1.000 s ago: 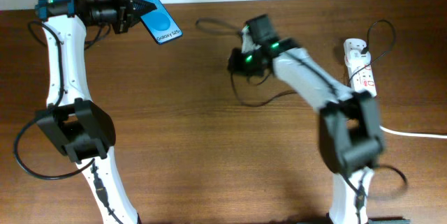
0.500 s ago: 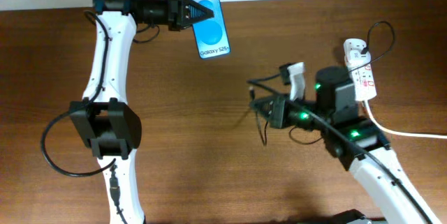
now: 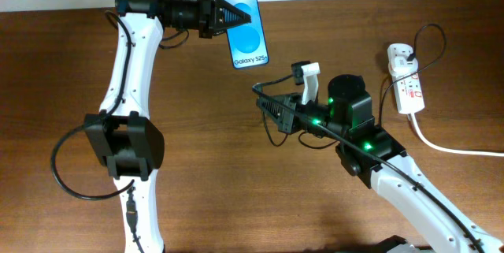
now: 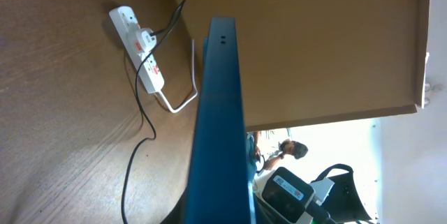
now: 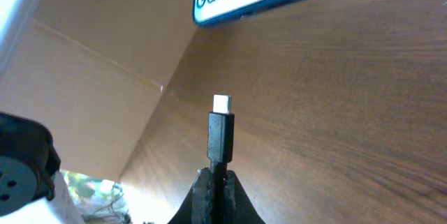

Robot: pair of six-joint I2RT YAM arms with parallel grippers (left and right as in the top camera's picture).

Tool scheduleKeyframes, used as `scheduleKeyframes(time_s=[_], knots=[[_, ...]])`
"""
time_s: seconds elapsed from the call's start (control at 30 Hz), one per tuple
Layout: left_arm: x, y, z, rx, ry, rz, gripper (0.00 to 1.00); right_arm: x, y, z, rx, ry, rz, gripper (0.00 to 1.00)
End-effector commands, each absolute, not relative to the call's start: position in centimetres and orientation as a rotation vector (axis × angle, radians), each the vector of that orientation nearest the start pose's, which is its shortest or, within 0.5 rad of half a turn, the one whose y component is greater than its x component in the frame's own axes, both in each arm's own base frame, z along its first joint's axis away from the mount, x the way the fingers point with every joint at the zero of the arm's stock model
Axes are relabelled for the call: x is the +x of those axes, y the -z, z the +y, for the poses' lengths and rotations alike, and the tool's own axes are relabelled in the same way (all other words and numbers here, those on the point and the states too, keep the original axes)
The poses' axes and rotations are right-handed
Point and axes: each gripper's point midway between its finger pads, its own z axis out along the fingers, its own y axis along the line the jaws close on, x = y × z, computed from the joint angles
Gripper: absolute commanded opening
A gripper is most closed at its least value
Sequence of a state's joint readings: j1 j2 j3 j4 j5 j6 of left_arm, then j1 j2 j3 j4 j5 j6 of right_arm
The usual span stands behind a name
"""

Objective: Plug charger to phone and switch on socket
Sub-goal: 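Push the USB-C plug up into the phone's bottom port with the right gripper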

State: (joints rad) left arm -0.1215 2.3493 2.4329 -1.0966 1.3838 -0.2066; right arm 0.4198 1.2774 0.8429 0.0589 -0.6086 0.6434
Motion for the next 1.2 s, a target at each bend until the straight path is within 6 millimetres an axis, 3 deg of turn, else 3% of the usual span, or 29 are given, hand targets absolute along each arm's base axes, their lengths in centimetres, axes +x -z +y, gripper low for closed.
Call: scheduleKeyframes(time_s=[0.0, 0.13, 0.33, 1.03, 1.17], knots=[[47.0, -30.6, -23.1, 0.453, 1.926, 2.157, 0.00, 32.5, -24.2, 24.8, -0.183, -1.229, 2.069, 0.04], [46.4, -30.1, -25.0, 0.489, 1.907, 2.188, 0.00, 32.8, -24.2, 24.6, -0.170, -1.211, 2.064, 0.04], [46.3, -30.1, -25.0, 0.495, 1.905, 2.185, 0.00, 33.5, -23.0, 24.5, -0.140, -1.181, 2.093, 0.04], [45.9, -29.9, -25.0, 0.510, 1.903, 2.189, 0.00, 34.0, -23.4, 24.3, -0.116, -1.167, 2.067, 0.04], [45.5, -29.7, -25.9, 0.533, 1.896, 2.198, 0.00, 34.0, -23.4, 24.3, -0.116, -1.168, 2.068, 0.04]])
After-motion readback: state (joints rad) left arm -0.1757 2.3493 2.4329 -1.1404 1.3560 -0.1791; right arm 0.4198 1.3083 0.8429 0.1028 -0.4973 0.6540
